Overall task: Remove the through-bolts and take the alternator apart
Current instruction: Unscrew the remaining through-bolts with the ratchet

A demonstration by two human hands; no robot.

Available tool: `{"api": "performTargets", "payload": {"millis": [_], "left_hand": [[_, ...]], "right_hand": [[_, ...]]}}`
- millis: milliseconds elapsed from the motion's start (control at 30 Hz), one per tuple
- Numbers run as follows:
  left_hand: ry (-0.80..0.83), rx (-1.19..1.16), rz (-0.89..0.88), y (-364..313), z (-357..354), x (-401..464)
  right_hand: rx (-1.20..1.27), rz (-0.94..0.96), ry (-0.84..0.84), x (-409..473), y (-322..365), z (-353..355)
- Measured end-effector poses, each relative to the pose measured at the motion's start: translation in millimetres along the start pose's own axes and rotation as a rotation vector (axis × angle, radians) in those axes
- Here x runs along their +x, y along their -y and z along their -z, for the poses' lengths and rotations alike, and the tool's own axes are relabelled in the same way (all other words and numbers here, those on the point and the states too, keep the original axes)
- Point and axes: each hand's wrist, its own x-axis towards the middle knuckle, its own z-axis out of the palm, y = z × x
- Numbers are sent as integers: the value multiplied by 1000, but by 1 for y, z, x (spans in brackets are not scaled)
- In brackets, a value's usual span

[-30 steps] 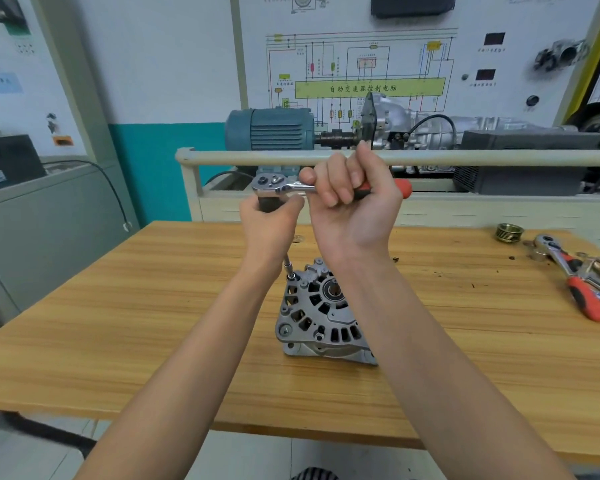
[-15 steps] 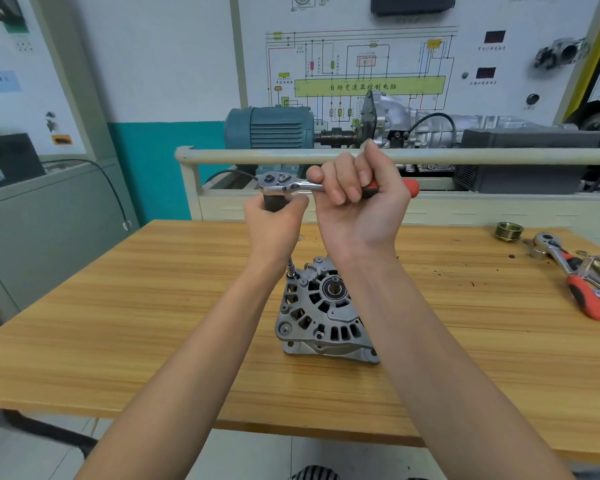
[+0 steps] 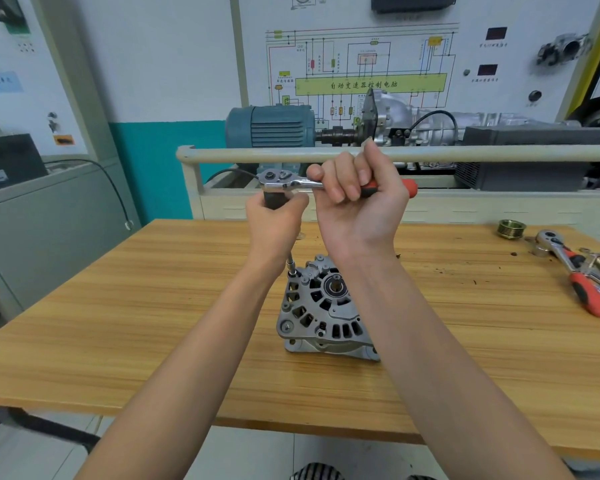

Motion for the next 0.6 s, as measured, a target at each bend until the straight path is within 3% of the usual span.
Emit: {"api": "performTargets", "payload": {"millis": [167,400,500,600], "left_hand": [[261,61,-7,-3,13,0],[16,113,-93,7,0,-13],[56,108,-124,9,3,-12],[209,160,-58,3,7,-1]], "right_hand": [[-17,47,83,-8,-4,6],[82,35,-19,-12,3,12],[77,37,-22,-16,4,13],[56,59,-47,-10,3,9]]}}
